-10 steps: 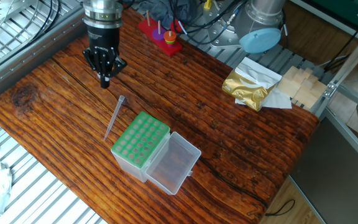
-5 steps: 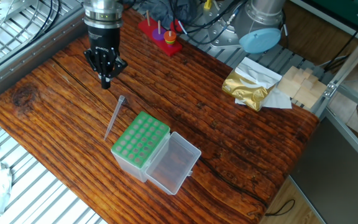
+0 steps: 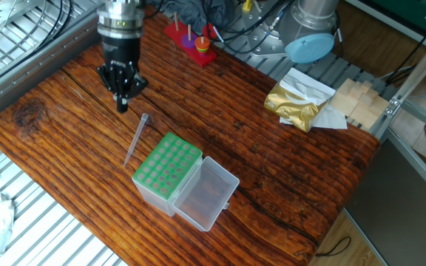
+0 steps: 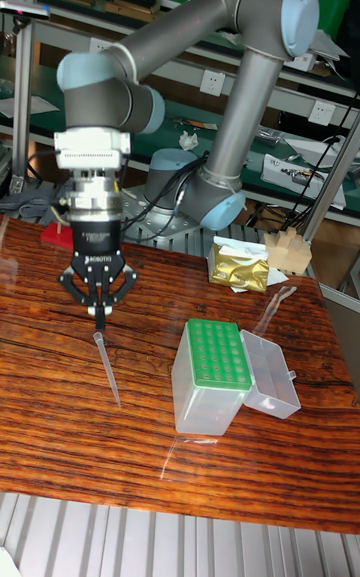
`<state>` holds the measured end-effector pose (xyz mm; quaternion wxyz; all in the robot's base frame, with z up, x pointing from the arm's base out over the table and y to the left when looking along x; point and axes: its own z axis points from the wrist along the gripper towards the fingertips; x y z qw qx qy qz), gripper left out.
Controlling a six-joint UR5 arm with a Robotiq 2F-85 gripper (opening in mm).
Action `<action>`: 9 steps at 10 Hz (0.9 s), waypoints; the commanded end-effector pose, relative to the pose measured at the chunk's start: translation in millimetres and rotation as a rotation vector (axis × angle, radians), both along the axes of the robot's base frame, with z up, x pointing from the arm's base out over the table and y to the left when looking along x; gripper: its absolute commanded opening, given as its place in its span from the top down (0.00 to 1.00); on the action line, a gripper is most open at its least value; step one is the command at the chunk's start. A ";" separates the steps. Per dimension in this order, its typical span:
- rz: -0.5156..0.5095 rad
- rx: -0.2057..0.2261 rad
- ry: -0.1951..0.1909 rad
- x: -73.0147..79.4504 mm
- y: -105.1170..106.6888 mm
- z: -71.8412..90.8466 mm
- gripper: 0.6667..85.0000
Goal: Insert a large pipette tip into the holder for large pipette tips
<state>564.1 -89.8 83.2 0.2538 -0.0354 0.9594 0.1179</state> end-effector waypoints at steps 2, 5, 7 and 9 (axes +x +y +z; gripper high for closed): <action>-0.014 0.021 -0.021 19.0 8.2 -15.5 1.00; -0.077 0.161 -0.012 23.1 33.0 -22.2 1.00; -0.084 0.167 -0.004 13.1 34.4 -30.5 1.00; -0.083 0.131 0.013 0.1 26.5 -37.1 1.00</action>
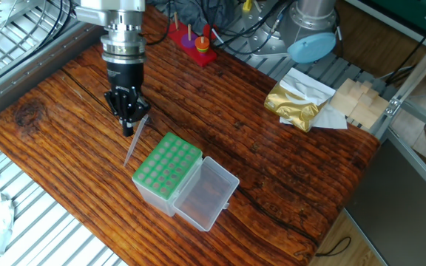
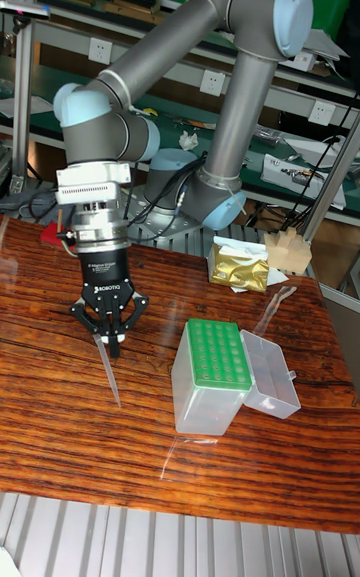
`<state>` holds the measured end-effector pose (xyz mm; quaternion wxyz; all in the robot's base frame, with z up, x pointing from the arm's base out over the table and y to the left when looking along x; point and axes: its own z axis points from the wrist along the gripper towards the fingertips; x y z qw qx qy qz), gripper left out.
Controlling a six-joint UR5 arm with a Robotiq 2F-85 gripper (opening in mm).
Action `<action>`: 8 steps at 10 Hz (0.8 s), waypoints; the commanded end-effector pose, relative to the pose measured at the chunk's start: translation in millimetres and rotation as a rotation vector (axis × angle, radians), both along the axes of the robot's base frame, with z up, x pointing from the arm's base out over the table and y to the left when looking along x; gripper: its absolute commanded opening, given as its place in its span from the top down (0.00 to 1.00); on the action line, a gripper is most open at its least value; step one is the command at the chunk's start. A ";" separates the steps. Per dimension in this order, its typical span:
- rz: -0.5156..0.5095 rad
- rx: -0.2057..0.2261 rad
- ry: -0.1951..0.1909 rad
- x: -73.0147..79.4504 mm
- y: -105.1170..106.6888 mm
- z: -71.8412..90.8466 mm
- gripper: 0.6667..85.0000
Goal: Insert a large pipette tip into the holder for large pipette tips
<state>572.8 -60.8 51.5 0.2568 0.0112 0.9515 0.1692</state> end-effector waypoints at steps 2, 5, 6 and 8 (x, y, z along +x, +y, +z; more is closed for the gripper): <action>-0.028 -0.005 0.026 -15.6 -4.8 -4.3 1.00; 0.013 -0.147 -0.018 -10.9 -20.8 -16.1 1.00; 0.051 -0.176 -0.040 -9.2 -19.8 -16.9 1.00; 0.106 -0.203 -0.056 -12.4 -11.2 -18.8 1.00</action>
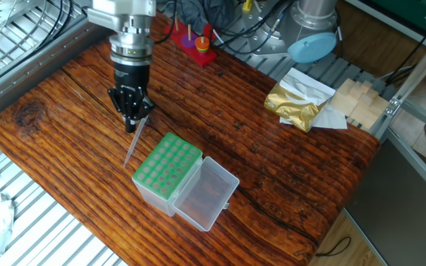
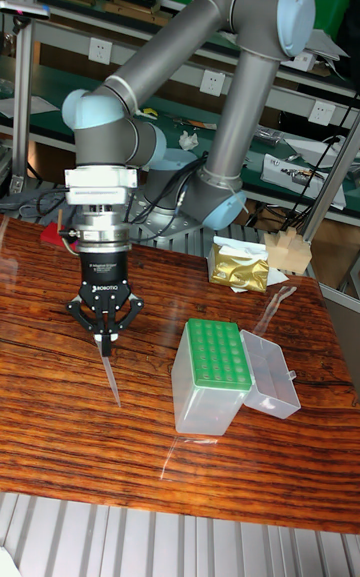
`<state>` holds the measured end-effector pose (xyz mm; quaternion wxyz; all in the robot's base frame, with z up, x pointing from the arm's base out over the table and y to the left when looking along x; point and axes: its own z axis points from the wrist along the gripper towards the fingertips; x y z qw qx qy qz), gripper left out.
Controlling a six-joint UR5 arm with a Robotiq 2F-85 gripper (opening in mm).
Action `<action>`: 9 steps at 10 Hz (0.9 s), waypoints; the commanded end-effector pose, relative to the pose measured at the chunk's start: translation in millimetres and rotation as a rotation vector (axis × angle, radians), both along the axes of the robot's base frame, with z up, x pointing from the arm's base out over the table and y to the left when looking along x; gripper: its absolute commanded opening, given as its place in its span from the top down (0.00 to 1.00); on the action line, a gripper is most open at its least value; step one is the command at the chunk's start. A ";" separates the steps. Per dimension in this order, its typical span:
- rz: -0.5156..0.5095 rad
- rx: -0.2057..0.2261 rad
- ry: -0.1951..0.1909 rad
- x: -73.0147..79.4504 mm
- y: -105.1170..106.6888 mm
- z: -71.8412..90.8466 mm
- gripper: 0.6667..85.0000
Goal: Insert a large pipette tip into the holder for large pipette tips
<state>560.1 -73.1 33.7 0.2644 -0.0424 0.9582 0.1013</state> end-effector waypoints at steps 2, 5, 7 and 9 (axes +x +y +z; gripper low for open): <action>0.120 -0.084 -0.024 -9.1 8.0 -4.0 1.00; 0.184 -0.118 -0.022 -20.6 4.4 -1.9 1.00; 0.191 -0.107 -0.085 -11.3 4.3 10.0 1.00; 0.210 -0.095 -0.139 -2.9 6.7 16.5 1.00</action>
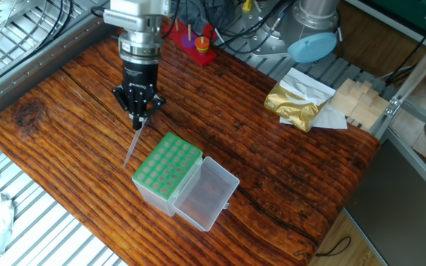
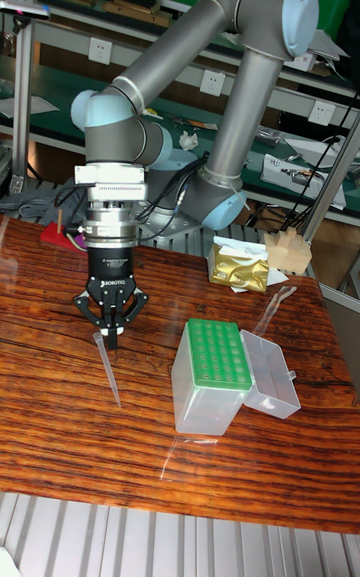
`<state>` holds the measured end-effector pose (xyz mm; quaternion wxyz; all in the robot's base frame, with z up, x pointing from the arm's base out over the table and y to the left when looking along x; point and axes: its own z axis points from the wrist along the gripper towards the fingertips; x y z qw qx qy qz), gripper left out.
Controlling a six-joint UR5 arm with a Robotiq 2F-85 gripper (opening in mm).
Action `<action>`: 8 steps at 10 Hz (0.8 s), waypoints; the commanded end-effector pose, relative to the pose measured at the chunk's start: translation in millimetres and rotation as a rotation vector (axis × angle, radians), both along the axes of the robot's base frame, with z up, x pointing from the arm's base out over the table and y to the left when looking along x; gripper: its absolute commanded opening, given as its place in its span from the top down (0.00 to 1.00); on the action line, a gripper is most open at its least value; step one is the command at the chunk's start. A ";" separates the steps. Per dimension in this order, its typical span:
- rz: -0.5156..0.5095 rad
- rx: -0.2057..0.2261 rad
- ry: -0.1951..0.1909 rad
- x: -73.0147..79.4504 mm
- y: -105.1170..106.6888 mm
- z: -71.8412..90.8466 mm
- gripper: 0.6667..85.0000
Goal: Insert a large pipette tip into the holder for large pipette tips
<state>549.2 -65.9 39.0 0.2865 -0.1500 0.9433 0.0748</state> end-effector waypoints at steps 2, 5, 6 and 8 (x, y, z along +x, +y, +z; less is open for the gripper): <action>0.041 0.003 -0.084 10.5 -5.0 14.2 1.00; 0.045 0.037 -0.077 -2.5 -18.0 12.1 1.00; 0.041 0.055 -0.073 -6.4 -20.8 10.4 1.00; 0.026 0.055 -0.075 -8.5 -21.2 8.7 1.00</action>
